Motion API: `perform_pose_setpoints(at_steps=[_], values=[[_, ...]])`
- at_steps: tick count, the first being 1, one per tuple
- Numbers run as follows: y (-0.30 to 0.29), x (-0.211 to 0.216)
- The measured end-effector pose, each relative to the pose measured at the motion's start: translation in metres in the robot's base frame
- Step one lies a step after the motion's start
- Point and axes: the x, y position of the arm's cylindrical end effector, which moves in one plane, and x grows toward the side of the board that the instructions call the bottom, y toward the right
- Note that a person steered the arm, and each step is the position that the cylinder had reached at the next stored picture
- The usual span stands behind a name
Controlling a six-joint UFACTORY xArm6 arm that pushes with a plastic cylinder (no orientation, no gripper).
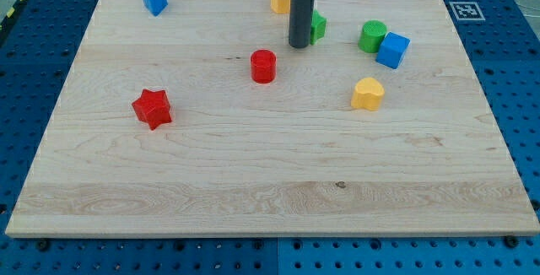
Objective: Slightly move the green circle towards the right
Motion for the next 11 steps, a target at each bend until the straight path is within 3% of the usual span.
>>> perform_pose_setpoints(at_steps=[7,10,11], values=[[0.137,-0.010],[0.110,0.011],[0.123,-0.024]])
